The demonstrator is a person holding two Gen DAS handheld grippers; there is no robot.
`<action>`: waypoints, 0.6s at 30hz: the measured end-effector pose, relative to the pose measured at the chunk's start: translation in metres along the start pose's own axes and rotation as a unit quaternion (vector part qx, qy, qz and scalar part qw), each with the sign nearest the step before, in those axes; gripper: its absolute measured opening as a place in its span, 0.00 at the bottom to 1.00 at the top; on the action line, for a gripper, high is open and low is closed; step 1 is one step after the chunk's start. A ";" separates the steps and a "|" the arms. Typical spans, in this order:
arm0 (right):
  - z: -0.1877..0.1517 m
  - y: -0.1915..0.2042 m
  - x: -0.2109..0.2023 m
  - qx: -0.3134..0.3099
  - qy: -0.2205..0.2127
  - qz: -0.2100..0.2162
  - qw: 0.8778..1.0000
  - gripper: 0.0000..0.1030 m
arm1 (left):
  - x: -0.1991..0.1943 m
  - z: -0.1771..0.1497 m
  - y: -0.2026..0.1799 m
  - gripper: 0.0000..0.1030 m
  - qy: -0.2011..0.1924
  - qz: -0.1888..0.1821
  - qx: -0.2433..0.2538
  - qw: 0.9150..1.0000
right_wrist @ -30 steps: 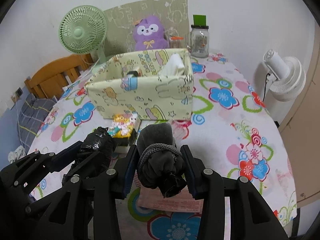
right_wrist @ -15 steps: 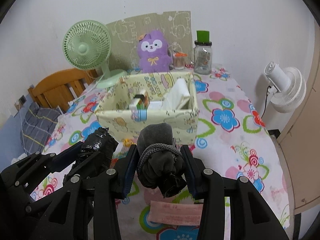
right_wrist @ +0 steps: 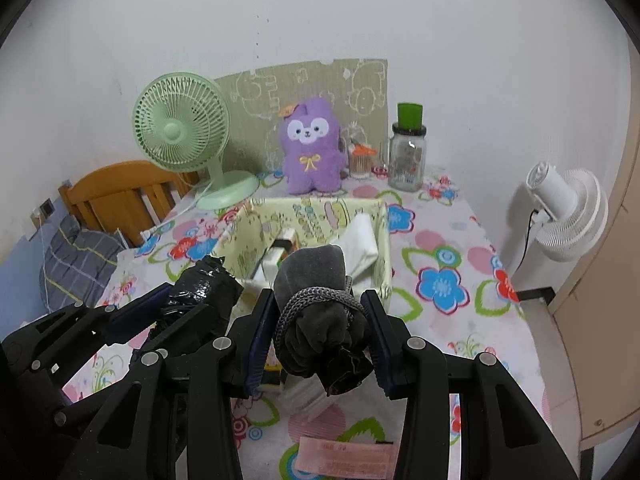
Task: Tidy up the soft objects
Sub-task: 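Lift the black bundle and grey sock bundle with both tools toward the basket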
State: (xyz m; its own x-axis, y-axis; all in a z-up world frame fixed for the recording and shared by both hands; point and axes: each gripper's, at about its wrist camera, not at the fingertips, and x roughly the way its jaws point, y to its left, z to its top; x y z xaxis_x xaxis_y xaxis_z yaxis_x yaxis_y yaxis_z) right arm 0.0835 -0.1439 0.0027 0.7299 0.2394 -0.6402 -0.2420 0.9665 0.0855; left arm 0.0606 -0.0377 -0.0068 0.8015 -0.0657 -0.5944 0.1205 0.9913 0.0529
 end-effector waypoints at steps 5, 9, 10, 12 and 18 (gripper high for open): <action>0.010 -0.001 -0.003 -0.002 -0.009 -0.005 1.000 0.45 | 0.000 0.009 0.000 0.25 -0.007 -0.001 0.001 1.000; 0.015 -0.002 -0.001 -0.002 -0.011 -0.009 1.000 0.45 | 0.003 0.014 0.001 0.25 -0.007 -0.004 0.001 1.000; 0.017 -0.002 -0.001 -0.002 -0.012 -0.010 1.000 0.45 | 0.004 0.015 0.002 0.25 -0.007 -0.006 0.000 1.000; 0.019 -0.003 0.000 -0.002 -0.012 -0.013 1.000 0.45 | 0.006 0.017 0.002 0.25 -0.006 -0.009 -0.002 1.000; 0.027 -0.004 0.006 -0.002 -0.010 -0.010 1.000 0.45 | 0.016 0.025 0.005 0.25 -0.002 -0.013 -0.007 1.000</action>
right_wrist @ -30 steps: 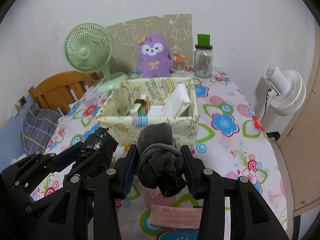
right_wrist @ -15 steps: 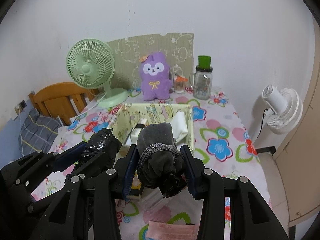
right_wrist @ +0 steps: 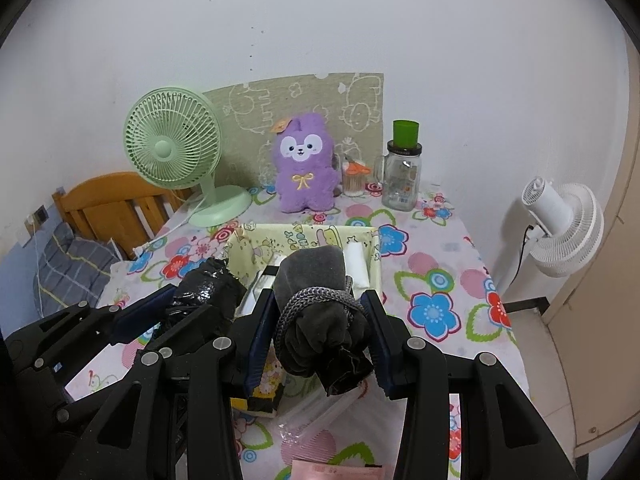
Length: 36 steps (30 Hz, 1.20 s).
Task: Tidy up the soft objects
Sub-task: 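Lift the black bundle and grey sock bundle with both tools toward the basket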
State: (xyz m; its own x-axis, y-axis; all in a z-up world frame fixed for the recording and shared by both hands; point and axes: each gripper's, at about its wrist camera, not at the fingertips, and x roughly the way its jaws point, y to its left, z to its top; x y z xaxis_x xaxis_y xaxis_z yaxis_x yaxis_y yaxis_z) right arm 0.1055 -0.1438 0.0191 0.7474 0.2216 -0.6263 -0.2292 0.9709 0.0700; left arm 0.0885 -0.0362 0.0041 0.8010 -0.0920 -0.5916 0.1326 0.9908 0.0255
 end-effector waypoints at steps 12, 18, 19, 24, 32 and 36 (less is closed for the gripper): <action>0.015 -0.001 0.021 -0.005 0.004 0.000 1.000 0.45 | 0.024 0.013 0.007 0.25 0.009 -0.001 -0.010 1.000; 0.020 -0.002 0.034 -0.005 0.005 0.000 1.000 0.46 | 0.037 0.018 0.012 0.25 0.013 0.001 -0.014 1.000; 0.021 -0.002 0.035 -0.004 0.004 0.001 1.000 0.45 | 0.039 0.019 0.013 0.25 0.014 0.001 -0.015 1.000; 0.027 -0.003 0.045 -0.001 0.005 0.001 1.000 0.45 | 0.049 0.023 0.016 0.25 0.018 0.003 -0.017 1.000; 0.034 -0.006 0.065 0.007 0.008 0.003 1.000 0.46 | 0.066 0.029 0.022 0.25 0.026 0.004 -0.021 0.999; 0.037 -0.008 0.074 0.010 0.012 0.001 1.000 0.46 | 0.077 0.031 0.025 0.25 0.031 0.004 -0.022 0.999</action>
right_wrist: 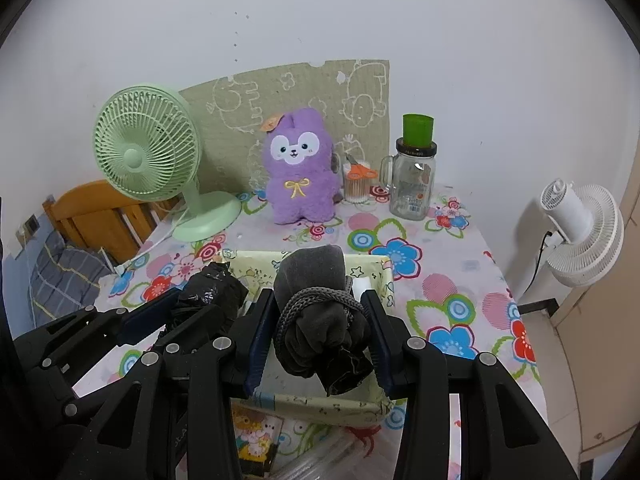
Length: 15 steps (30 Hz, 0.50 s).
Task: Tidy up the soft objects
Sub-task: 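Lift the black bundle and grey sock bundle with both tools toward the basket, then open the left tool to drop the black bundle in the basket while the right releases the sock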
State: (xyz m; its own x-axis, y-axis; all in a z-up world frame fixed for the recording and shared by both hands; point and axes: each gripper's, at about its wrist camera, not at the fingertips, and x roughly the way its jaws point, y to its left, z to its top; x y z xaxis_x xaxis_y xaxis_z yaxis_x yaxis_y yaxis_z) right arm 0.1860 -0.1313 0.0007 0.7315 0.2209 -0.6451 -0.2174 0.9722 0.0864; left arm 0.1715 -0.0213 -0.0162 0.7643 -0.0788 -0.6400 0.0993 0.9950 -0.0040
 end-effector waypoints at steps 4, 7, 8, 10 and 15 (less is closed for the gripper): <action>0.002 -0.001 0.010 0.002 0.005 -0.002 1.000 0.46 | 0.011 0.002 0.002 0.25 0.007 -0.003 -0.001 1.000; 0.002 -0.002 0.018 0.003 0.010 -0.002 1.000 0.46 | 0.019 0.002 0.003 0.26 0.012 -0.004 -0.003 1.000; 0.002 -0.002 0.021 0.004 0.012 -0.002 1.000 0.46 | 0.023 0.002 0.004 0.26 0.015 -0.004 -0.003 1.000; 0.002 -0.003 0.026 0.004 0.017 -0.002 1.000 0.46 | 0.028 0.002 0.004 0.28 0.020 -0.005 -0.005 1.000; 0.002 -0.005 0.041 0.004 0.030 -0.003 1.000 0.46 | 0.044 0.001 0.007 0.28 0.035 -0.011 -0.009 0.999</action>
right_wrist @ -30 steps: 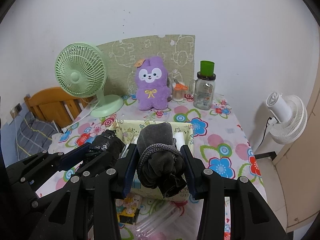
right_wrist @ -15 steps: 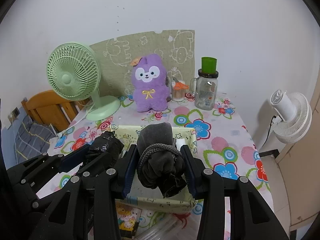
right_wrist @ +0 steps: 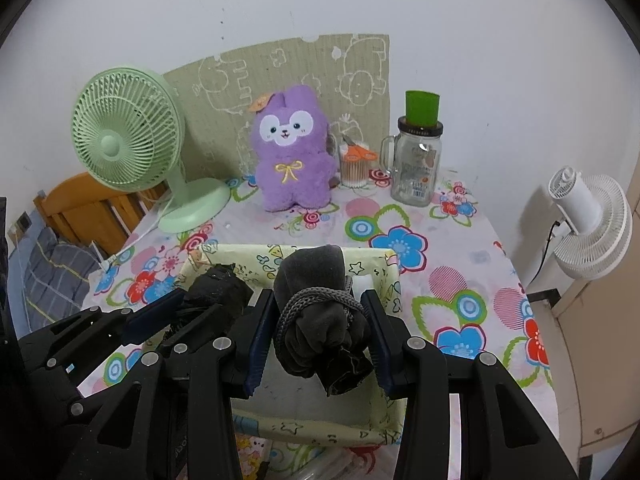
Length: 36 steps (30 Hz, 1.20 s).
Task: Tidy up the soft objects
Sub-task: 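Open the left tool to drop the black bundle in the basket while the right releases the sock, then withdraw both tools from the basket toward the yellow pack and clear tubes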
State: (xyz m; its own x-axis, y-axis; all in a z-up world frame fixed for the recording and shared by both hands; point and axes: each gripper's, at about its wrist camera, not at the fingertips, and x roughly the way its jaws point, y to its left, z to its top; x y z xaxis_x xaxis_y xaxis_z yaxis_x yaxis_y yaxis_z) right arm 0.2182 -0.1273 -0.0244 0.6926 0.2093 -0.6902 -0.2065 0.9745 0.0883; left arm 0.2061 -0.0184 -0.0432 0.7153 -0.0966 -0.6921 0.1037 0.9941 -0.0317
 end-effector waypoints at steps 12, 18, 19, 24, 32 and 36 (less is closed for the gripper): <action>-0.001 0.003 0.029 -0.009 0.025 0.017 1.000 0.46 | 0.026 -0.003 0.004 0.65 0.026 0.002 -0.004 1.000; -0.003 0.005 0.036 -0.008 0.038 0.022 0.999 0.51 | 0.029 -0.006 0.004 0.71 0.036 0.003 0.002 0.999; -0.004 0.005 0.036 -0.005 0.039 0.020 0.999 0.58 | 0.028 -0.006 0.003 0.72 0.034 0.003 0.004 0.999; -0.008 0.001 0.031 0.008 0.034 0.019 0.999 0.69 | 0.022 -0.009 0.001 0.77 0.029 0.004 0.010 1.000; -0.014 0.000 0.020 0.007 0.031 0.012 0.999 0.71 | 0.009 -0.014 -0.001 0.85 0.024 0.003 0.014 1.000; -0.017 0.001 0.011 0.006 0.027 0.010 1.000 0.72 | 0.000 -0.017 -0.003 0.86 0.019 0.003 0.015 1.000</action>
State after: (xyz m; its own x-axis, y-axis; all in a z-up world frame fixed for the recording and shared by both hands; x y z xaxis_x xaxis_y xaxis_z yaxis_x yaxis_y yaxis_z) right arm 0.2141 -0.1252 -0.0438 0.6501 0.2243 -0.7260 -0.2109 0.9712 0.1112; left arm 0.1945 -0.0203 -0.0551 0.6892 -0.0878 -0.7192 0.1204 0.9927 -0.0058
